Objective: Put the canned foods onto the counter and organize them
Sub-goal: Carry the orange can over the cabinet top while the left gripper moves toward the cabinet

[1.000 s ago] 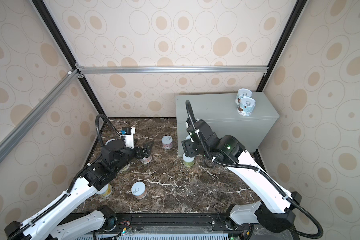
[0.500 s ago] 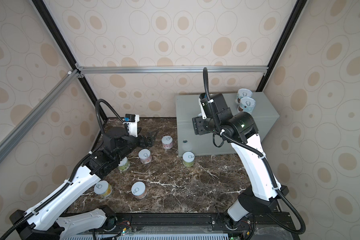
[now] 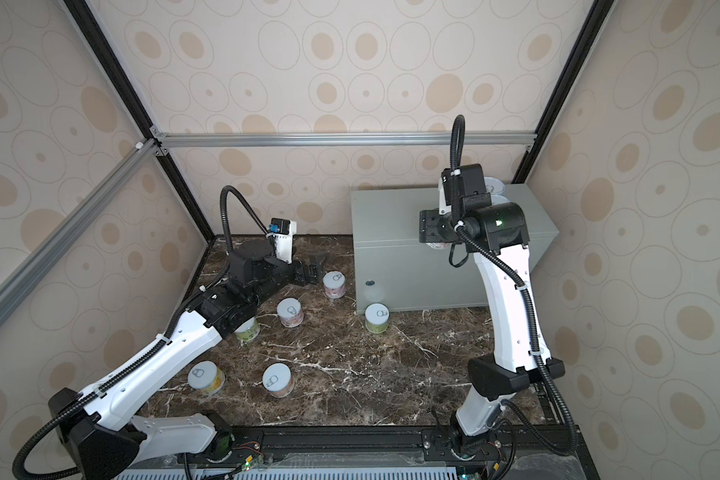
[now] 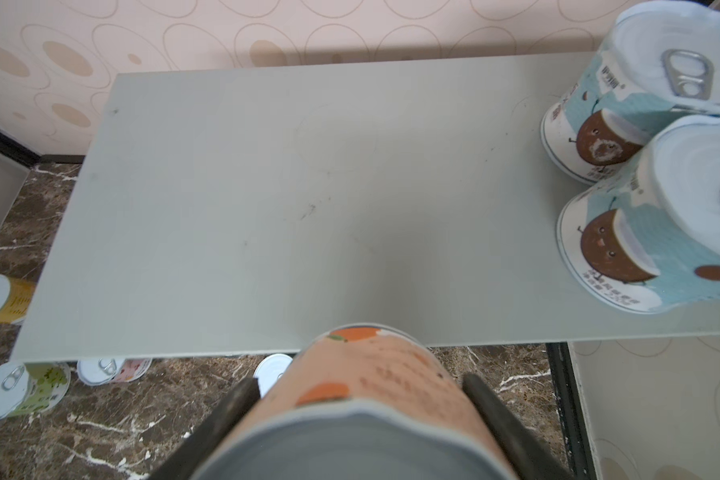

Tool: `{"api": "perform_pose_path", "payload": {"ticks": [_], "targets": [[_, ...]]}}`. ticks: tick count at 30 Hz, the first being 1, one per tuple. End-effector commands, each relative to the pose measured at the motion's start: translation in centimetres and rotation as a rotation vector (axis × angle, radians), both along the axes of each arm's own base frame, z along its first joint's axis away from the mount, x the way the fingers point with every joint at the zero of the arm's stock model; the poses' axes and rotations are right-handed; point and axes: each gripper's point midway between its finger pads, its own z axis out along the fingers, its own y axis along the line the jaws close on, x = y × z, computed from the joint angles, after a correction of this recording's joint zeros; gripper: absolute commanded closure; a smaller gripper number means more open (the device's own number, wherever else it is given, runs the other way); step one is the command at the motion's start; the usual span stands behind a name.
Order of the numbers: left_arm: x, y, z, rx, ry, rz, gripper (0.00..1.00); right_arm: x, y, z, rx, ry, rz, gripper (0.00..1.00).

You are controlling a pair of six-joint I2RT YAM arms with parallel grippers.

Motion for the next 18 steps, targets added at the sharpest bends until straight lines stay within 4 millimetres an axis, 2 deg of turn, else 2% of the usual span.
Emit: {"api": "perform_pose_path", "payload": {"ticks": [1, 4, 11, 18], "targets": [[0.7, 0.1, 2.8, -0.008, -0.098, 0.025, 0.01, 2.6, -0.6, 1.3, 0.031, -0.074, -0.007, 0.46], [1.0, 0.6, 1.8, 0.011, -0.089, 0.055, 0.01, 4.0, -0.8, 1.1, 0.018, -0.083, -0.022, 0.46], [0.7, -0.6, -0.9, 0.006, -0.028, -0.007, 0.01, 7.0, -2.5, 0.5, -0.005, -0.088, -0.077, 0.46], [0.8, -0.6, -1.9, 0.04, -0.022, -0.007, 0.01, 9.8, -3.2, -0.9, 0.003, -0.09, -0.113, 0.45]]}}
